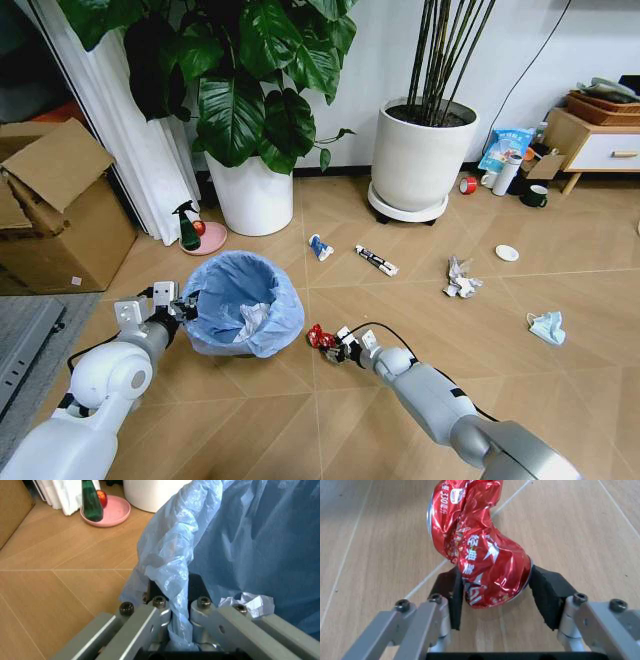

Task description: Pick up the trash bin and place the garbage on the floor into it.

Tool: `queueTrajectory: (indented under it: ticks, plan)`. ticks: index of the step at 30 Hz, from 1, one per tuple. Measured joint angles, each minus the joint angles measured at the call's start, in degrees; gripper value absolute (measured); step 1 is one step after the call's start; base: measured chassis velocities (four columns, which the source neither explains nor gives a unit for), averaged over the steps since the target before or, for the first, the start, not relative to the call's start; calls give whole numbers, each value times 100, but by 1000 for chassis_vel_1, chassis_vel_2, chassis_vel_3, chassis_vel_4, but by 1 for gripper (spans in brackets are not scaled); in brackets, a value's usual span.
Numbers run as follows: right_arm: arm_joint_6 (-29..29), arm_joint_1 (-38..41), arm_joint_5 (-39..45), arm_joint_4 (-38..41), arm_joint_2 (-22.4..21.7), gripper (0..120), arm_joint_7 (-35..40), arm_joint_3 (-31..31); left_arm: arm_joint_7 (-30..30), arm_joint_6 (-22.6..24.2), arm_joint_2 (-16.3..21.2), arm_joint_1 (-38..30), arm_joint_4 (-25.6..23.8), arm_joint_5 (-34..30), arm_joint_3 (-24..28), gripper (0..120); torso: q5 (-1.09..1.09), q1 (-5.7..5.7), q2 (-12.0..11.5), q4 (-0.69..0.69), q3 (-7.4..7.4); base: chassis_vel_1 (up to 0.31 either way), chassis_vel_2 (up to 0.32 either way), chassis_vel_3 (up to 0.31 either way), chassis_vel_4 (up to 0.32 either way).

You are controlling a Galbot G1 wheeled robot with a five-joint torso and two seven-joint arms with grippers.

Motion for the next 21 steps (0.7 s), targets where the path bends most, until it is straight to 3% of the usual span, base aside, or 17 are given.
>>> queueTrajectory:
  ticks: [13, 21]
  plan:
    - [15, -112, 2, 272, -57, 36, 90, 201, 30, -5, 1, 16, -14, 4, -23, 0, 0, 0, 0, 0, 0, 0, 0, 0, 0]
    - [-73, -395, 167, 1495, -325, 36, 418, 744, 35, -4, 43, 64, -60, 8, -40, 0, 2, 0, 0, 0, 1, 0, 0, 0, 0]
